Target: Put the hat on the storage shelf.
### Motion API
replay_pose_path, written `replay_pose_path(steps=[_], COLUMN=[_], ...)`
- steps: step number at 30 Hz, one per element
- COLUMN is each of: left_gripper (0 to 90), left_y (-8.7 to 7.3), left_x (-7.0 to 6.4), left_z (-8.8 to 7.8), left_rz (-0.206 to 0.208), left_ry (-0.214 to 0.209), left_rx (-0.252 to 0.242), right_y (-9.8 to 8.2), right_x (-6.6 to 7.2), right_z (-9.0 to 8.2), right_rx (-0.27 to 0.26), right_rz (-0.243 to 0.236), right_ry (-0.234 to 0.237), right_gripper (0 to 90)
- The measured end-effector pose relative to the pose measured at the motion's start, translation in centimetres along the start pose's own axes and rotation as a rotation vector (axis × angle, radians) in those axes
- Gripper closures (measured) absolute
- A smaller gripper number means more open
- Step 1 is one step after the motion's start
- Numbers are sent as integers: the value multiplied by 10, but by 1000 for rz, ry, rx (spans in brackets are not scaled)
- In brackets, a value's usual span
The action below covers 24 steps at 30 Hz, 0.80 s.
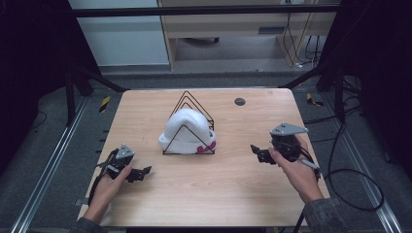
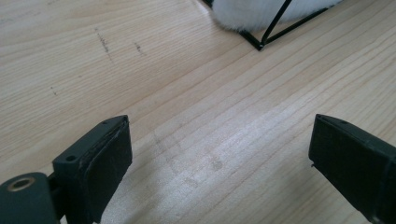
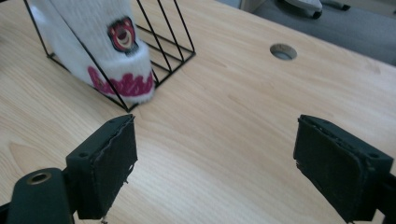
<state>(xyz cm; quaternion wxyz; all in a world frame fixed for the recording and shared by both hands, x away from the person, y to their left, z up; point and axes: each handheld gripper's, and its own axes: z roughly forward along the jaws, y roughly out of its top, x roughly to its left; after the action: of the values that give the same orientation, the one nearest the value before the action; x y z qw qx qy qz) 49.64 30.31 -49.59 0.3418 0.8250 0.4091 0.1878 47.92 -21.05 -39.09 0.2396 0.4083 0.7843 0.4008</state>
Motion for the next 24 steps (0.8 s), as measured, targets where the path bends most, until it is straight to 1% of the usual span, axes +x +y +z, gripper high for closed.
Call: replay_pose_path(steps=[1, 3, 4, 6, 7, 10, 12, 13, 14, 16, 17, 21, 23, 24], left_gripper=[55, 55, 55, 55, 55, 55, 51, 44, 44, 29, 29, 15, 14, 8], left_y=[0, -1, -1, -2, -2, -2, -3, -3, -3, -4, -4, -4, -4, -4], left_x=[0, 1, 1, 1, 1, 0, 0, 0, 1, 1, 1, 2, 2, 2], left_z=[1, 3, 3, 3, 5, 8, 10, 10, 11, 12, 12, 13, 13, 13], left_rz=[1, 3, 3, 2, 2, 10, 6, 6, 4, 2, 1, 3, 4, 7], left_ry=[2, 6, 6, 8, 2, 2, -2, -2, -3, -4, -6, -10, -9, -12], left_rx=[8, 10, 10, 10, 11, 20, 18, 18, 15, 7, 4, 2, 2, 7], right_y=[-11, -21, -21, -32, -41, -54, -61, -61, -65, -72, -72, -78, -80, -81], right_x=[-2, -4, -4, -5, -5, -3, -1, -1, -1, 2, 2, 6, 6, 8], right_z=[1, 3, 3, 5, 8, 14, 19, 19, 22, 30, 30, 44, 50, 57], right_rx=[10, 24, 24, 31, 41, 61, 80, 80, 88, 105, 105, 127, 131, 142], right_rz=[14, 18, 18, 32, 48, 60, 60, 60, 57, 67, 67, 72, 72, 72], right_ry=[-5, -6, -6, -11, -7, 2, 7, 7, 9, 15, 15, 25, 20, 3], right_gripper=[135, 134, 134, 135, 136, 136, 136, 136, 136, 137, 137, 136, 136, 132])
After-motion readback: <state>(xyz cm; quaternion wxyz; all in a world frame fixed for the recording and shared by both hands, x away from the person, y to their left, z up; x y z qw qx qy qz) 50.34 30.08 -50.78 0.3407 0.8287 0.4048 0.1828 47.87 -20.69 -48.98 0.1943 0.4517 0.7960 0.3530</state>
